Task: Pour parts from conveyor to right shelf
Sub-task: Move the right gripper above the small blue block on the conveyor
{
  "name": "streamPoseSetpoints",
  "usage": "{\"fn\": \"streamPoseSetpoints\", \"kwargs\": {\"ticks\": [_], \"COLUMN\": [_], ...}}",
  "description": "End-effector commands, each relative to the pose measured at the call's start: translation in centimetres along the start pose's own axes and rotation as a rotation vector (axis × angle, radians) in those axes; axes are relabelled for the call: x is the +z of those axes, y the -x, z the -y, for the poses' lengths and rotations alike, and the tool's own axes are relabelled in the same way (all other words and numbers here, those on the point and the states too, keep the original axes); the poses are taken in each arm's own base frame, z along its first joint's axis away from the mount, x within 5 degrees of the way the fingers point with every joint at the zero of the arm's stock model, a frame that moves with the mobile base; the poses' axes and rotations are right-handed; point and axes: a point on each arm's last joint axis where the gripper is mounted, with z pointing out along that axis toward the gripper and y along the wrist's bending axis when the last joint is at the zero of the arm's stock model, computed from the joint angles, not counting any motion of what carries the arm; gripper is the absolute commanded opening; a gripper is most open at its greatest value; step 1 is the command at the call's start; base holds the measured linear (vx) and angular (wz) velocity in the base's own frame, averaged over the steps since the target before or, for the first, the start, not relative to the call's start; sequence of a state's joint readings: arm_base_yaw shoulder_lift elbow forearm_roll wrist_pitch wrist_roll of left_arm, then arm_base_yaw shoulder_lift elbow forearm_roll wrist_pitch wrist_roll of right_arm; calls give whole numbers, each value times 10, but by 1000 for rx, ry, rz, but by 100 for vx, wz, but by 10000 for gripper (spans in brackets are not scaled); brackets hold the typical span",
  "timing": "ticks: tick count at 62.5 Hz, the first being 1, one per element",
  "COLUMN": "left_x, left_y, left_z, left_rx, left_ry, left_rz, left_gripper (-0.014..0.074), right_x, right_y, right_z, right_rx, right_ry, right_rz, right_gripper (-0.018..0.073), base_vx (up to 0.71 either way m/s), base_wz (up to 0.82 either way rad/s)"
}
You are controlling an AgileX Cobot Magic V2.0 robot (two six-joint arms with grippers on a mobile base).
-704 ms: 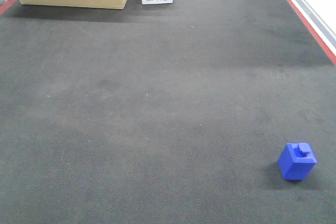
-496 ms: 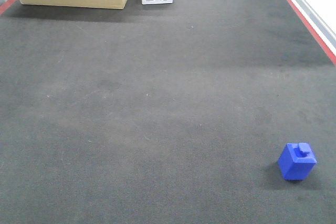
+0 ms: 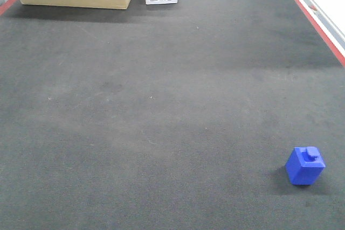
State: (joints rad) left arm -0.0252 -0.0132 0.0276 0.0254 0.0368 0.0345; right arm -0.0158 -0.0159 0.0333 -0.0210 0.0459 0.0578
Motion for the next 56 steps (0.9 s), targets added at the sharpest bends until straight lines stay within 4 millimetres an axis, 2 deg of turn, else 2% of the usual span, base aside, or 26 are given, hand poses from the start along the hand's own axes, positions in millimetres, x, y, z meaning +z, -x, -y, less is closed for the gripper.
{"fn": "streamPoseSetpoints", "kwargs": {"ticks": [1,19,31,43,56], "left_x": [0,0,0,0,0], "left_y": [-3,-3,-3,-3,-3], "left_z": [0,0,0,0,0], "left_rx": [-6,-6,-6,-6,-6], "left_ry": [1,1,1,1,1], "left_rz": [60,60,60,60,60], "left_gripper": [-6,-6,-6,-6,-6], "right_x": [-1,0,6,27,43], "right_y": [4,12,46,65,56], "right_z": [0,-1,-2,-2,0], "right_rx": [-5,-27,-58,-50,-41], "right_ry": [5,7,7,-8,-30], "right_rz": [83,118,123,-116,-479], "right_gripper": [-10,-10,-10,-10,-10], "base_vx": [0,0,0,0,0], "base_wz": [0,0,0,0,0]}}
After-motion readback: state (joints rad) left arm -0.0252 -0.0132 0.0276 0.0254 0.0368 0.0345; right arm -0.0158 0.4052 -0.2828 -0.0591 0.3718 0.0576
